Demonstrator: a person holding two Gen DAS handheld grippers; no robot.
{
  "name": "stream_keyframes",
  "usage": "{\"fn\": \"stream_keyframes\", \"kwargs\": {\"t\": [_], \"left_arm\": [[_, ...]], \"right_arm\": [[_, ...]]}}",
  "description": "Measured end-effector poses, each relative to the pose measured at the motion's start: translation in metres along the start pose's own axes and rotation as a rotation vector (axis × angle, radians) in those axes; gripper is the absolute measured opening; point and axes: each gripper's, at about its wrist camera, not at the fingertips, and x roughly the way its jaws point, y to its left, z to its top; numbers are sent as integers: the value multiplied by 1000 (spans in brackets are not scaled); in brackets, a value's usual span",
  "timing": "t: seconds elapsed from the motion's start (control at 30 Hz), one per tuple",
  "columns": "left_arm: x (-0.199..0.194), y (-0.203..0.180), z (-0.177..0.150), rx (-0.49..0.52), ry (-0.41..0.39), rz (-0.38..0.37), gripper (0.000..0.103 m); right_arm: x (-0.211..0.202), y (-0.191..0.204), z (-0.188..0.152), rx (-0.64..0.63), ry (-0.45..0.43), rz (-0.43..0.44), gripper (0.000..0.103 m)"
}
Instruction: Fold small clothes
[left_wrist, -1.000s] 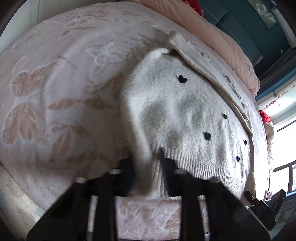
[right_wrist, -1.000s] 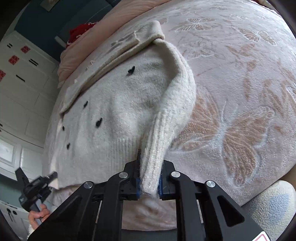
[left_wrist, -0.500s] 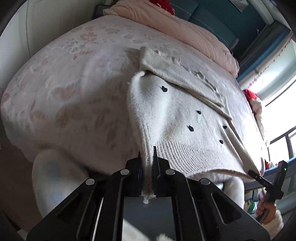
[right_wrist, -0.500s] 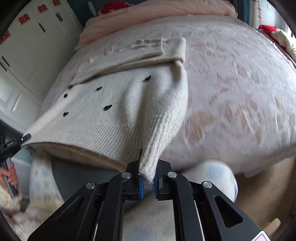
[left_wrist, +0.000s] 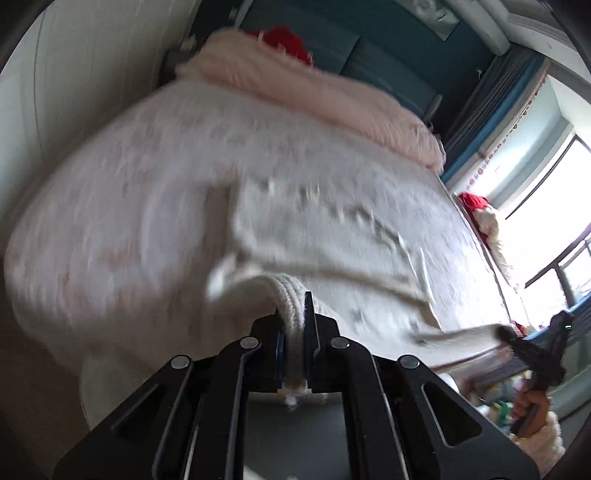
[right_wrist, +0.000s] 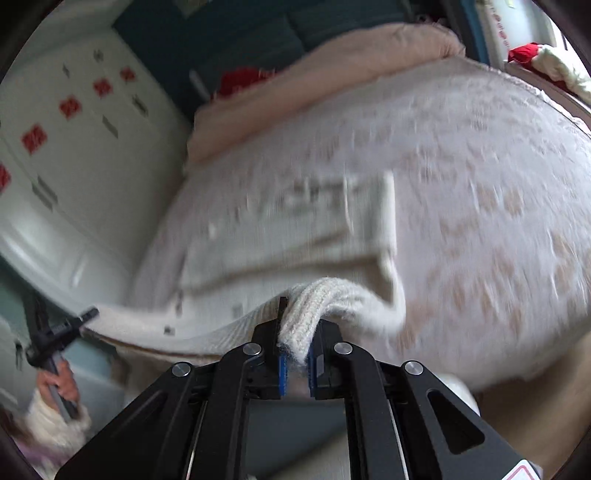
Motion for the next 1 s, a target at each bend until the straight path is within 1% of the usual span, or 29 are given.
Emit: {"fn": "stream_keyframes", "kwargs": {"t": [0.07,0.1,0.13,0.2,0.23,0.27,0.3,0.33,0.4,0.43,0.47,0.5,0.53,0.57,0.6,0.63,0.67,0.7,0.77,0.8,0.83,0.87,0.9,0.93,0.97,1.0], "left_arm": [[33,-6,34,15,-25,18,7],[53,-7,49,5,-32,31,7],[83,-7,66,-5,-16,44,7],[138,-5,89,-25,3,94,7],[160,-5,95,-23,18,116,7],[184,-3,99,-19,34,141,7],[207,1,102,-13,61,156,8],[230,7,102,-27,75,174,8],[257,20,97,-61,92,166,12],[263,25,96,-87,99,157,14],[266,31,94,-121,106,136,19],[262,36,92,-154,103,109,34],[251,42,90,-188,77,74,48],[240,47,89,-205,41,62,77],[229,52,87,-210,-4,66,88],[223,52,86,-202,-26,66,89],[221,54,87,-184,-28,56,90],[225,56,89,-164,-7,54,90],[243,59,91,-137,62,70,90],[256,60,91,-129,103,63,90],[264,59,91,-123,119,62,89],[272,58,90,-117,134,63,84],[278,56,89,-107,149,66,66],[285,51,89,-82,164,72,61],[290,45,89,-51,183,86,43],[297,38,89,-6,209,102,14]], "right_arm": [[29,-7,33,39,-42,6,7],[55,-15,51,78,-53,9,7],[79,-22,64,105,-47,9,7],[120,-35,77,145,-59,-3,9],[143,-41,82,159,-46,1,9],[168,-47,88,172,-33,-23,11],[185,-50,90,179,-23,-44,12],[200,-53,91,184,-14,-60,14],[215,-59,95,199,-22,-96,17],[216,-63,98,212,-35,-91,25],[212,-66,100,227,-57,-72,38],[203,-66,100,231,-85,-71,49],[193,-67,101,223,-122,-86,68],[182,-68,100,199,-167,-102,76],[176,-69,99,178,-183,-106,77],[174,-70,98,155,-175,-113,77],[179,-72,98,130,-141,-129,77],[187,-75,98,110,-101,-148,77],[204,-77,97,90,-48,-174,77],[215,-78,97,81,-22,-176,77],[222,-78,96,76,-5,-177,77],[232,-77,95,68,18,-183,77],[239,-76,94,59,33,-188,77],[245,-75,93,51,46,-186,73],[251,-73,93,41,63,-187,55],[255,-72,92,36,79,-195,41]]}}
